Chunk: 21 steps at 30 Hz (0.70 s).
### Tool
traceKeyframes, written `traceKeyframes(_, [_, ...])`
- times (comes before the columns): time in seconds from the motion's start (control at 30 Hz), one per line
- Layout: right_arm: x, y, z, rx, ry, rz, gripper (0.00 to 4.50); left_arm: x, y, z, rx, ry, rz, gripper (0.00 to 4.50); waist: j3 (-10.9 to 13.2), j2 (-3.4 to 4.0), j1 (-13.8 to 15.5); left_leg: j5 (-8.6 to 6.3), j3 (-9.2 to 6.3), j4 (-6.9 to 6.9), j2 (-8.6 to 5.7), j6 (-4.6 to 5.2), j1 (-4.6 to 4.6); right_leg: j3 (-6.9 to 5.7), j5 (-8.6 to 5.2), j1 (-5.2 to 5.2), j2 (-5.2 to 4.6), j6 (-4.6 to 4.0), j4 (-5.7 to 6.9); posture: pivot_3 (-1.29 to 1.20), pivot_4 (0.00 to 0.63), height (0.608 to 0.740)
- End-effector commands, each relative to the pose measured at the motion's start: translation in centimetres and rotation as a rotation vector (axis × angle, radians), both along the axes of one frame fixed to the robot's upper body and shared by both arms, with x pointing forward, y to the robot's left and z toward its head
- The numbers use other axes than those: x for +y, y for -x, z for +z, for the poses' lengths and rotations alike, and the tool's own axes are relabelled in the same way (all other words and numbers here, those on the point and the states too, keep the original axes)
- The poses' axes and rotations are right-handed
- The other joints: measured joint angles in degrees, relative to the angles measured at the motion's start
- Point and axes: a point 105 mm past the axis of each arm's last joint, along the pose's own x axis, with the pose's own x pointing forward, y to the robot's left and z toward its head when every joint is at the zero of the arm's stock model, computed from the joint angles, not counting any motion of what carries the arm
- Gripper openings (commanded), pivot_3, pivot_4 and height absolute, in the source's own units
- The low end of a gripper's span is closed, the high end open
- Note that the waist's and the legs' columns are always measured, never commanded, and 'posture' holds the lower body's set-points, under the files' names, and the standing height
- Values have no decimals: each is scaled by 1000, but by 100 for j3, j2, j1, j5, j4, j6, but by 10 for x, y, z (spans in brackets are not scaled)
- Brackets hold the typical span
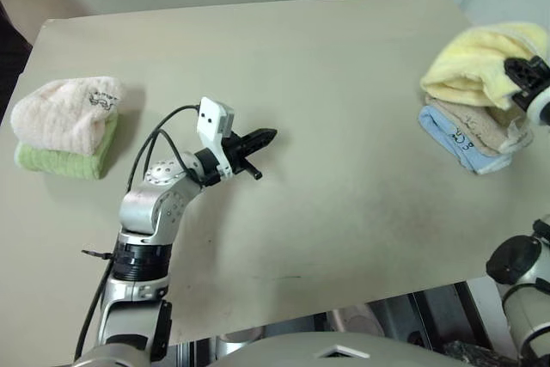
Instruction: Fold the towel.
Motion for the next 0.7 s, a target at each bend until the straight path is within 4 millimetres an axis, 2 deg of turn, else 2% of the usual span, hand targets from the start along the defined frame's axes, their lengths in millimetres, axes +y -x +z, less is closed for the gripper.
traceKeyframes(0.03, [-19,6,-12,45,-28,-105,35,-9,-1,10,-50,3,-34,0,0,1,-4,0,1,0,0,1,-1,1,0,-2,0,2,0,0,150,740])
traceKeyframes(0.1, [-21,7,-23,79,-18,-128,35,-12,-1,10,-51,2,-41,0,0,2,-8,-3,2,0,-1,5,-1,4,2,-4,-1,5,0,0,150,740])
traceKeyframes(0.23, [-19,7,-31,117,1,-123,35,-12,0,11,-53,0,-42,0,-2,8,-17,-12,2,6,-2,21,-1,4,3,-3,0,7,2,0,150,740])
traceKeyframes(0.33, [-22,7,-32,128,15,-127,825,-9,1,10,-53,-2,-35,0,-2,8,-19,-12,1,8,-2,22,-1,3,2,-2,1,7,2,0,150,740])
traceKeyframes(0.5, [-21,8,-31,136,54,-116,2525,-9,2,11,-54,0,-30,0,-2,8,-19,-12,2,11,-3,22,-1,4,2,-1,0,9,2,0,150,740])
traceKeyframes(0.67, [-24,11,-22,97,60,-133,4380,-9,2,10,-53,2,-31,0,-2,8,-17,-12,2,12,-4,22,-1,4,2,-1,0,9,3,0,150,740])
traceKeyframes(0.7, [-27,13,-19,86,73,-152,4449,-10,2,10,-51,3,-35,0,-2,8,-16,-12,2,12,-4,22,-1,4,2,-1,0,10,2,0,150,740])
